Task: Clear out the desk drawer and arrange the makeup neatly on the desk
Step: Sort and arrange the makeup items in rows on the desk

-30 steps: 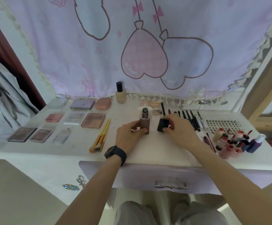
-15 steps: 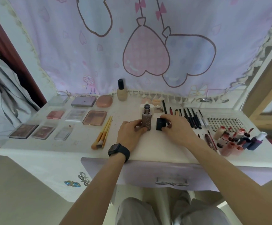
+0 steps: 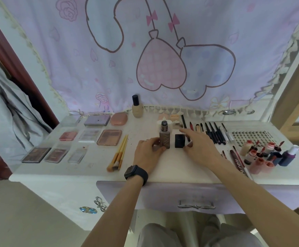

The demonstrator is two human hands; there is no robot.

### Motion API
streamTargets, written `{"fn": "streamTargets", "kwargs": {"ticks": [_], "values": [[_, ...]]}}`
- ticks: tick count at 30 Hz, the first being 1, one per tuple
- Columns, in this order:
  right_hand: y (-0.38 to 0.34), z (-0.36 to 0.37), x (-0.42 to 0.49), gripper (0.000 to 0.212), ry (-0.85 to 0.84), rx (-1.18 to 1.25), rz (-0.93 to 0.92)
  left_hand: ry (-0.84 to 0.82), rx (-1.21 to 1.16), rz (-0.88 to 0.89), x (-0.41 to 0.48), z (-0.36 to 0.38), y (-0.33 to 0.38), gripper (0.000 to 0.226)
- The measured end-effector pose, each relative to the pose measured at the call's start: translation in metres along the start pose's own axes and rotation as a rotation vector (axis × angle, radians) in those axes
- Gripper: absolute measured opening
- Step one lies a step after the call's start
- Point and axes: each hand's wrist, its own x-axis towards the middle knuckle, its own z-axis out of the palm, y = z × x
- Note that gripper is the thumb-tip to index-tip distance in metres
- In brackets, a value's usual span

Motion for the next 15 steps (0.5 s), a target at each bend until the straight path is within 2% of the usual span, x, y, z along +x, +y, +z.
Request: {"fn": "streamTargets", "kwargs": {"ticks": [5, 9, 13, 15], "values": [[-0.01, -0.004, -0.021, 0.062, 0.074, 0.052, 0.049, -0.013, 0.001, -0.011, -0.002, -0.003, 0.004, 0.037], [-0.021, 0.008, -0.051, 0.052, 0.176, 0.104, -0.026, -0.049, 0.021, -0.018, -0.005, -0.009, 0.011, 0.042], [-0.028, 0.028, -0.067, 0.034, 0.243, -0.073, -0.132, -0.041, -0.005, -0.049, -0.005, -0.027, 0.014, 0.051], [-0.028, 0.037, -0.067, 0.032, 0.243, -0.166, -0.198, -0.013, 0.003, -0.032, -0.002, -0.041, 0.01, 0.05]]}}
